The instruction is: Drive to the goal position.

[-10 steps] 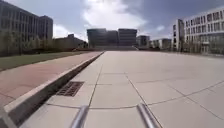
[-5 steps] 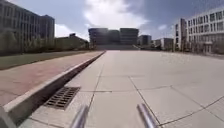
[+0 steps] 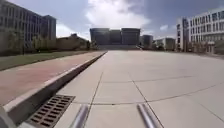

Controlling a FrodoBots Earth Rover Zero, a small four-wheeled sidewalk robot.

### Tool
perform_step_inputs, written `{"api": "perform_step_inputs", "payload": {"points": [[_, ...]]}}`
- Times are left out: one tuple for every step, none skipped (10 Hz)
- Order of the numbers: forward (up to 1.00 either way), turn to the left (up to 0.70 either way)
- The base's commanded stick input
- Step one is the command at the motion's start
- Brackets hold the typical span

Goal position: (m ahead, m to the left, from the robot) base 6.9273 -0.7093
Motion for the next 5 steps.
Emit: {"api": "perform_step_inputs", "payload": {"points": [[0.70, 0.00], [0.70, -0.27], [0.70, -0.08], [0.70, 0.00], [0.70, 0.00]]}}
